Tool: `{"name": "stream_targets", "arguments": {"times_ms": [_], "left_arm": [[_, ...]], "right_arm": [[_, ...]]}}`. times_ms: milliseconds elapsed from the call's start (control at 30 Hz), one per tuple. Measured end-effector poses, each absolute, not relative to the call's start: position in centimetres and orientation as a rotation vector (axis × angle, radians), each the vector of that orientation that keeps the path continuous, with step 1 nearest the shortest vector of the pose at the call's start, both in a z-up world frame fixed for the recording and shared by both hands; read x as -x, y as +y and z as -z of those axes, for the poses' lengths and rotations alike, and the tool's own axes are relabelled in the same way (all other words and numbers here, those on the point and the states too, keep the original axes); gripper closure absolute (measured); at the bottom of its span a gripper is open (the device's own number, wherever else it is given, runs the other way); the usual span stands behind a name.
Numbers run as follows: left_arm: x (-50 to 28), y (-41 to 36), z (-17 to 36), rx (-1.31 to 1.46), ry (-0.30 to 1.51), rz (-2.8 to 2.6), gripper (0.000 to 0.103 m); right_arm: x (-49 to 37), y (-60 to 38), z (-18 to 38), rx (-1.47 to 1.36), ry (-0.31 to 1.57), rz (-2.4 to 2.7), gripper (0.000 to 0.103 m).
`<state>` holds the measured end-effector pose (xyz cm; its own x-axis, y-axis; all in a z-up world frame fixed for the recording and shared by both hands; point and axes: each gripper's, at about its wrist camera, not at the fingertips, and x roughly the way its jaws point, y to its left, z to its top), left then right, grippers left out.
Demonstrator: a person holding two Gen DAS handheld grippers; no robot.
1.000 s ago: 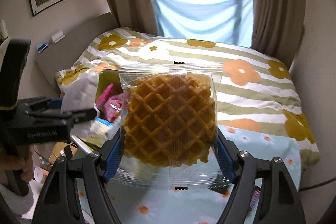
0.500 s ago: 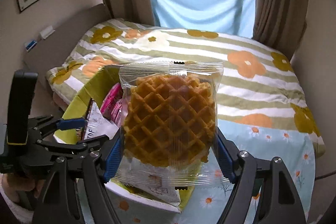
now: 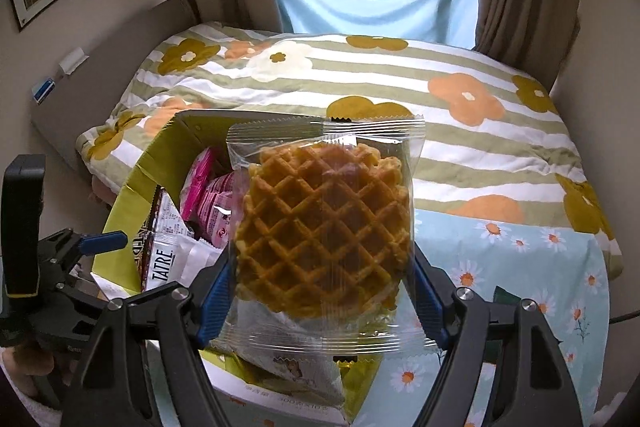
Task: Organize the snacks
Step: 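Carry both packs into the yellow box and open both tools to release them, then move both tools back over the green pack and Snickers bar on the sheet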
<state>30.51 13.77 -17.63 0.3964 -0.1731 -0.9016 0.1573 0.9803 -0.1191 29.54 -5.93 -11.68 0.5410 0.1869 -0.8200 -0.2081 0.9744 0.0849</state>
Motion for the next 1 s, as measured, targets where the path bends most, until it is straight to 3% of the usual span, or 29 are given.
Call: {"name": "stream_targets", "arguments": {"times_ms": [233,333,400,1000], "left_arm": [[-30.6,13.4,17.0,0.001,1.132,0.201,0.000],[-30.3,13.7,16.8,0.024,1.128,0.194,0.000],[-30.0,13.9,16.8,0.031,1.132,0.191,0.000],[-28.5,15.7,16.8,0.043,1.134,0.208,0.000]], "right_arm": [[-30.5,-5.1,11.1,0.038,0.970,-0.307,0.028],[-30.6,-4.1,11.0,0.064,0.945,-0.346,0.016],[-30.2,-4.0,10.6,0.054,0.896,-0.346,0.001],[-27.2,-5.1,11.2,0.034,0.933,-0.228,0.001]]}}
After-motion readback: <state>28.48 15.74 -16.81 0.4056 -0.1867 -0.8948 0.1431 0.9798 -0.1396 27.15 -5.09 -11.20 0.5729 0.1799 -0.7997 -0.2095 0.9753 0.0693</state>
